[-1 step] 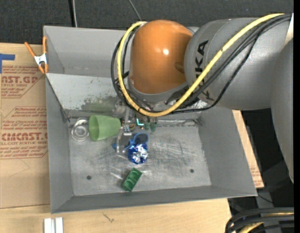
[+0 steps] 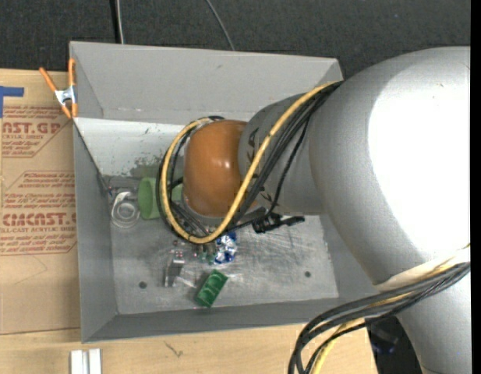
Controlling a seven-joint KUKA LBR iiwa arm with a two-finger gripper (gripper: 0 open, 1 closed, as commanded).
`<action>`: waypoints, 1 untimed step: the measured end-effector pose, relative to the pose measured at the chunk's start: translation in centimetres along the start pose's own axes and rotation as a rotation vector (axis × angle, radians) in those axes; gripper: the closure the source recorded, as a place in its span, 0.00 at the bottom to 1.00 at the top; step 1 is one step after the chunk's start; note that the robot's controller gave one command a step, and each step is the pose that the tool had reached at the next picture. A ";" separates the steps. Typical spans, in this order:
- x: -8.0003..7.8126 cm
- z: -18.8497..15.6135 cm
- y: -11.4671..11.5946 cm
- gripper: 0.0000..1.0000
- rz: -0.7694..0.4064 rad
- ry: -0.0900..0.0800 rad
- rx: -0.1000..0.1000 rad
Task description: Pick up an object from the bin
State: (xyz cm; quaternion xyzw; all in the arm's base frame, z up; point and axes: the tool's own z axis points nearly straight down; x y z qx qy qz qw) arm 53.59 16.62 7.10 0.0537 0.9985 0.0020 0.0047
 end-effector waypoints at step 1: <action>-4.8 -5.4 -0.8 0.00 -0.176 0.032 0.010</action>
Offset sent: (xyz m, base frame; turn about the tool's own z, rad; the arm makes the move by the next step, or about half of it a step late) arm 0.0506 -0.0136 0.0565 -0.1726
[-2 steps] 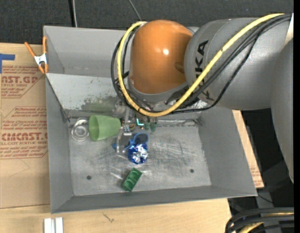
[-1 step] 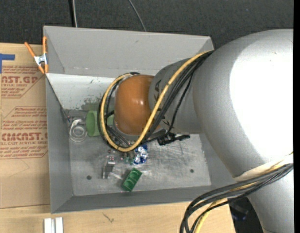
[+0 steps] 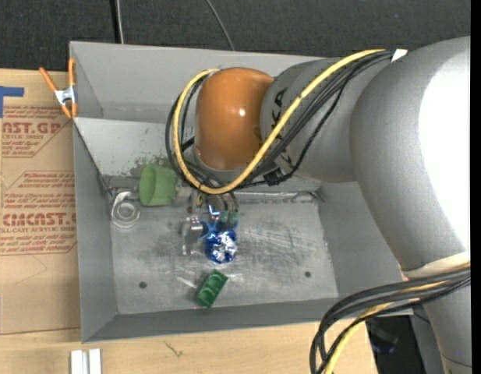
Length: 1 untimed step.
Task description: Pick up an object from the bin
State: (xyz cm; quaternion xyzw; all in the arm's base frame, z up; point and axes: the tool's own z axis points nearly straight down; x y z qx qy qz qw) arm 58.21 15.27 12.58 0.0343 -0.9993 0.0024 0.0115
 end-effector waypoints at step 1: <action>6.0 -2.3 -4.8 0.00 -0.095 -0.022 -0.001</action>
Offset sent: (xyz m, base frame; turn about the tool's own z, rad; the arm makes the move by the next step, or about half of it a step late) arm -0.0545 -0.0493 0.0242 -0.0972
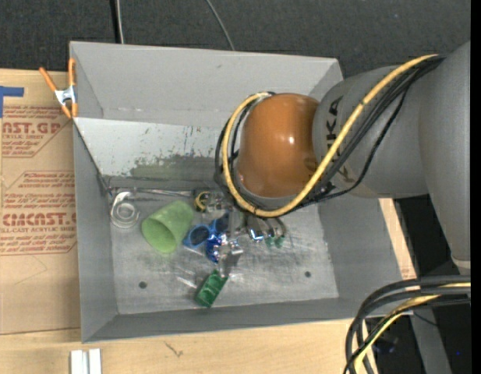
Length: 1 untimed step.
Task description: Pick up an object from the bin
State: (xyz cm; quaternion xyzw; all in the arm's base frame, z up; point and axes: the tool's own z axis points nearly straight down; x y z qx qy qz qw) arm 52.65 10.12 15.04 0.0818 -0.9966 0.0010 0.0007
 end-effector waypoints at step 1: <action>0.7 5.1 0.9 0.00 0.191 -0.012 -0.003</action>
Offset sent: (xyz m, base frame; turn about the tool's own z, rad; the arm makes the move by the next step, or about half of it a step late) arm -0.0170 0.0084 -0.0804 0.2410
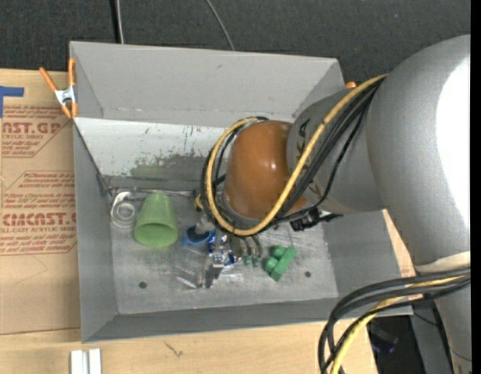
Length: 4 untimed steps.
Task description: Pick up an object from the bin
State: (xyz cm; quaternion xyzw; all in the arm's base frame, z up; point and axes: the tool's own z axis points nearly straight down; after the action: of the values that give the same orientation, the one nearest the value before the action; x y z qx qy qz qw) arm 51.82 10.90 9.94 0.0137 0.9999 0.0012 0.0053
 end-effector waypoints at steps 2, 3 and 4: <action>-0.7 2.4 -10.4 0.00 -0.696 -0.009 -0.005; -1.0 2.2 -10.3 1.00 -0.694 -0.018 -0.003; -1.1 -4.4 -9.3 1.00 -0.814 0.004 -0.001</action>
Offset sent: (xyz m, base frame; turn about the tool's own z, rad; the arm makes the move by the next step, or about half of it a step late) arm -0.0154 -0.0522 -0.0294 -0.5018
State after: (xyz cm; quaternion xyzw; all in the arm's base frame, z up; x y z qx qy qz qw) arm 52.61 1.61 14.35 -0.3831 0.9237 -0.0005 0.0035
